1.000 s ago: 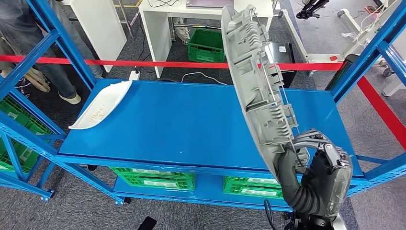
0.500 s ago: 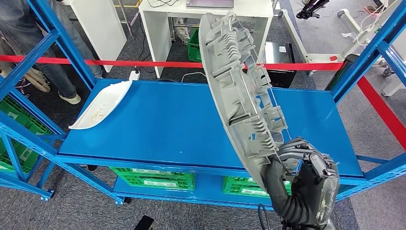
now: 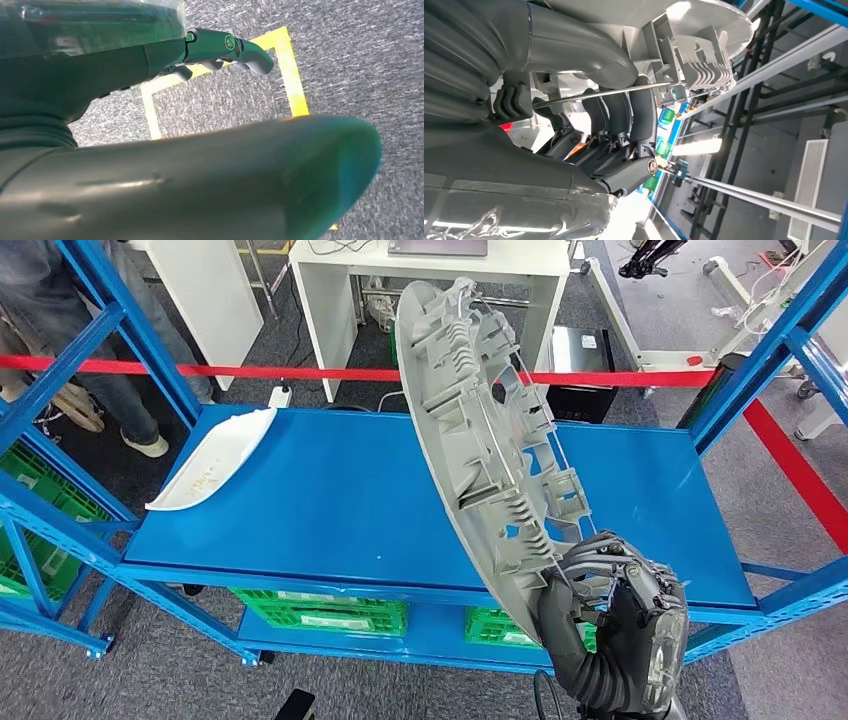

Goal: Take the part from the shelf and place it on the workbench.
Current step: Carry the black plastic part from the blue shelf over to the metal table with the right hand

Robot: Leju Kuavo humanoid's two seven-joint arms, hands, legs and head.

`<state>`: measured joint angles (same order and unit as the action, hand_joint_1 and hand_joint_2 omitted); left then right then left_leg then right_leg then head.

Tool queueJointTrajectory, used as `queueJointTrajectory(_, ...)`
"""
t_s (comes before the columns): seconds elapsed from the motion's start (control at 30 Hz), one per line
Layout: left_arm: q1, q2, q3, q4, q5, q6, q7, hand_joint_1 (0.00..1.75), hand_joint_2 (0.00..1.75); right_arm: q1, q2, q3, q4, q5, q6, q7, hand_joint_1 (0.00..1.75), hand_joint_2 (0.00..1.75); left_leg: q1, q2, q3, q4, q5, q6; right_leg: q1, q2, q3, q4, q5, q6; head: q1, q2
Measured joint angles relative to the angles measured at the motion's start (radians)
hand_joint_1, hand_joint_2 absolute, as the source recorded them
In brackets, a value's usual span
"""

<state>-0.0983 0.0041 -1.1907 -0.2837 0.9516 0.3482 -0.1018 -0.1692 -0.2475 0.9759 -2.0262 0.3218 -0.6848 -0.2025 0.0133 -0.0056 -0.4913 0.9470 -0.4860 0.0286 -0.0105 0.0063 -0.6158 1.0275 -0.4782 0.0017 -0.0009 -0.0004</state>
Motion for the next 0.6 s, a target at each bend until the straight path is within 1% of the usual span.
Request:
queueJointTrajectory(0.03,0.0,0.0,0.001,0.0,0.002,0.0,-0.002,0.0,1.75,-0.001,0.0,0.001,0.0,0.0,-0.001,0.0,1.75,1.75,0.003,0.002,0.0,-0.006,0.005,0.0,-0.003,0.0,-0.021,0.049,-0.032,0.003,0.001,0.0)
queueJointTrajectory(0.07,0.001,0.0,0.002,0.0,0.004,-0.001,-0.004,0.0,1.75,-0.001,0.0,0.001,0.001,0.0,-0.001,0.0,1.75,1.75,0.004,0.002,-0.002,-0.007,0.006,0.001,-0.006,0.0,-0.049,0.116,-0.065,0.006,0.002,0.0)
queueJointTrajectory(0.1,0.001,0.0,0.004,0.0,0.006,-0.002,-0.005,0.0,1.75,-0.001,0.0,0.001,0.002,0.0,-0.002,0.001,1.75,1.75,0.006,0.003,-0.004,-0.005,0.007,0.0,-0.011,-0.001,-0.074,0.178,-0.09,0.011,0.003,0.0)
queueJointTrajectory(0.13,0.002,0.0,0.005,0.001,0.008,-0.002,-0.007,0.0,1.75,0.0,0.0,0.002,0.003,0.0,-0.003,0.001,1.75,1.75,0.008,0.003,-0.006,-0.002,0.006,-0.002,-0.015,-0.001,-0.088,0.216,-0.097,0.016,0.003,0.0)
queueJointTrajectory(0.17,0.003,0.0,0.006,0.001,0.01,-0.003,-0.008,0.0,1.75,0.001,-0.001,0.002,0.005,0.0,-0.004,0.002,1.75,1.75,0.012,0.003,-0.009,0.004,0.004,-0.007,-0.02,-0.002,-0.086,0.218,-0.086,0.022,0.003,0.0)
queueJointTrajectory(0.2,0.003,0.0,0.006,0.001,0.011,-0.004,-0.009,0.0,1.75,0.001,-0.001,0.002,0.006,0.0,-0.004,0.002,1.75,1.75,0.018,0.002,-0.011,0.012,0.0,-0.015,-0.025,-0.003,-0.065,0.181,-0.059,0.029,0.003,0.0)
queueJointTrajectory(0.23,0.003,-0.001,0.007,0.001,0.012,-0.004,-0.011,0.0,1.75,0.001,-0.001,0.002,0.006,0.001,-0.005,0.002,1.75,1.75,0.024,0.001,-0.015,0.024,-0.007,-0.026,-0.031,-0.003,-0.033,0.12,-0.031,0.037,0.004,0.0)
queueJointTrajectory(0.27,0.002,0.001,0.007,0.001,0.012,-0.004,-0.012,0.0,1.75,-0.001,0.0,0.002,0.007,0.002,-0.005,0.003,1.75,1.75,0.028,0.0,-0.021,0.038,-0.014,-0.038,-0.032,-0.002,-0.005,0.065,-0.013,0.042,0.008,0.0)
queueJointTrajectory(0.3,0.002,0.002,0.008,0.002,0.012,-0.004,-0.014,0.0,1.75,-0.001,0.0,0.002,0.007,0.004,-0.005,0.004,1.75,1.75,0.029,-0.001,-0.028,0.052,-0.02,-0.049,-0.033,0.0,0.012,0.029,-0.005,0.039,0.012,0.0)
queueJointTrajectory(0.33,0.002,0.002,0.009,0.003,0.012,-0.004,-0.015,0.0,1.75,-0.001,0.0,0.002,0.007,0.007,-0.006,0.006,1.75,1.75,0.029,-0.001,-0.035,0.062,-0.023,-0.058,-0.032,0.003,0.016,0.015,-0.007,0.031,0.012,0.0)
queueJointTrajectory(0.37,0.002,0.003,0.011,0.003,0.011,-0.005,-0.015,0.0,1.75,0.0,0.0,0.002,0.008,0.009,-0.007,0.009,1.75,1.75,0.028,-0.002,-0.04,0.067,-0.022,-0.064,-0.028,0.005,0.011,0.02,-0.01,0.019,0.012,0.0)
queueJointTrajectory(0.4,0.002,0.002,0.012,0.003,0.01,-0.005,-0.015,0.0,1.75,0.002,0.001,0.001,0.008,0.011,-0.007,0.012,1.75,1.75,0.028,-0.002,-0.043,0.067,-0.02,-0.069,-0.028,0.006,0.005,0.024,-0.009,0.006,0.007,0.0)
queueJointTrajectory(0.43,0.003,0.001,0.013,0.004,0.009,-0.005,-0.014,0.0,1.75,0.003,0.001,0.001,0.008,0.012,-0.008,0.015,1.75,1.75,0.03,-0.001,-0.045,0.068,-0.022,-0.073,-0.027,0.004,0.0,0.026,-0.006,-0.003,0.003,0.0)
queueJointTrajectory(0.47,0.003,0.001,0.014,0.004,0.007,-0.006,-0.013,0.0,1.75,0.003,0.001,0.0,0.008,0.012,-0.008,0.017,1.75,1.75,0.032,0.0,-0.052,0.078,-0.034,-0.075,-0.026,0.003,-0.004,0.026,-0.003,-0.012,0.0,0.0)
queueJointTrajectory(0.5,0.003,0.001,0.014,0.004,0.005,-0.006,-0.012,0.0,1.75,0.003,0.001,-0.002,0.008,0.013,-0.008,0.021,1.75,1.75,0.032,0.001,-0.063,0.106,-0.059,-0.076,-0.025,0.002,-0.008,0.025,0.002,-0.02,-0.003,0.0)
queueJointTrajectory(0.53,0.003,0.0,0.015,0.004,0.003,-0.005,-0.01,0.0,1.75,0.002,0.001,-0.004,0.009,0.013,-0.008,0.024,1.75,1.75,0.031,0.001,-0.08,0.154,-0.096,-0.076,-0.023,0.0,-0.012,0.024,0.006,-0.028,-0.007,0.0)
queueJointTrajectory(0.57,0.003,0.0,0.015,0.004,0.002,-0.005,-0.01,0.0,1.75,0.002,0.001,-0.006,0.009,0.014,-0.008,0.027,1.75,1.75,0.028,0.002,-0.101,0.217,-0.136,-0.074,-0.019,-0.001,-0.017,0.023,0.01,-0.034,-0.012,0.0)
queueJointTrajectory(0.6,0.003,0.0,0.015,0.004,0.001,-0.004,-0.009,0.0,1.75,0.002,0.001,-0.007,0.01,0.014,-0.008,0.031,1.75,1.75,0.025,0.002,-0.12,0.28,-0.169,-0.072,-0.015,-0.002,-0.023,0.023,0.014,-0.038,-0.016,0.0)
